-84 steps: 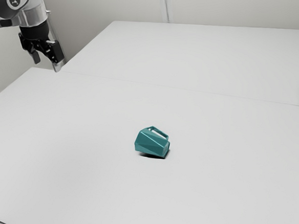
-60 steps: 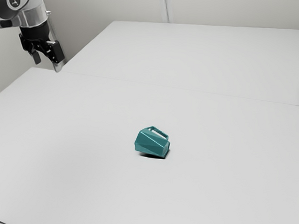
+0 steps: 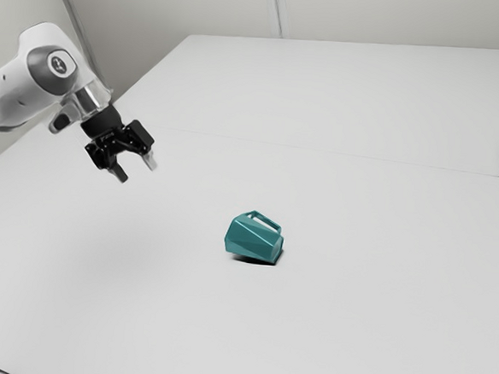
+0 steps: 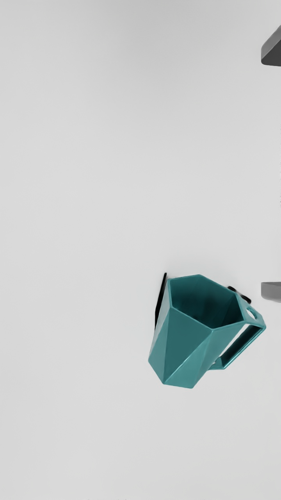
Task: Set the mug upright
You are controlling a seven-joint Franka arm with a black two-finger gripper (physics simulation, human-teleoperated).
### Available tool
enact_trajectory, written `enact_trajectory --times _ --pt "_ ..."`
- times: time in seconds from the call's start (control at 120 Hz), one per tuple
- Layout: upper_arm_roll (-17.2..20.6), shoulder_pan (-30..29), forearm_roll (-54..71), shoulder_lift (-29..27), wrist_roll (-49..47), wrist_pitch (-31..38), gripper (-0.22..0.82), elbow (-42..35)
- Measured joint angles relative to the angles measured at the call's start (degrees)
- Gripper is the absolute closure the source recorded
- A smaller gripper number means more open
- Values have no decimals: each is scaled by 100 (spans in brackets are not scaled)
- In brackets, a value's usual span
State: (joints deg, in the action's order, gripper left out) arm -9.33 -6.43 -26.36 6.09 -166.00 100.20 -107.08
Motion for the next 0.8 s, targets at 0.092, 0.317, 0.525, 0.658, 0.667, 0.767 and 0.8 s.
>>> enact_trajectory --times 0.092,0.317,0.525,0.658,0.667,0.767,0.8 --pt "2 186 -459 600 0 260 0 307" --pt "146 334 -1416 1182 0 677 0 357" --pt "257 427 -2452 1358 0 723 0 -78" --pt "445 473 -2864 1379 0 726 0 -380" --pt "457 474 -2879 1380 0 726 0 -396" --pt "628 488 -3008 1391 0 744 0 -511" --pt "663 499 -3052 1395 0 753 0 -532"
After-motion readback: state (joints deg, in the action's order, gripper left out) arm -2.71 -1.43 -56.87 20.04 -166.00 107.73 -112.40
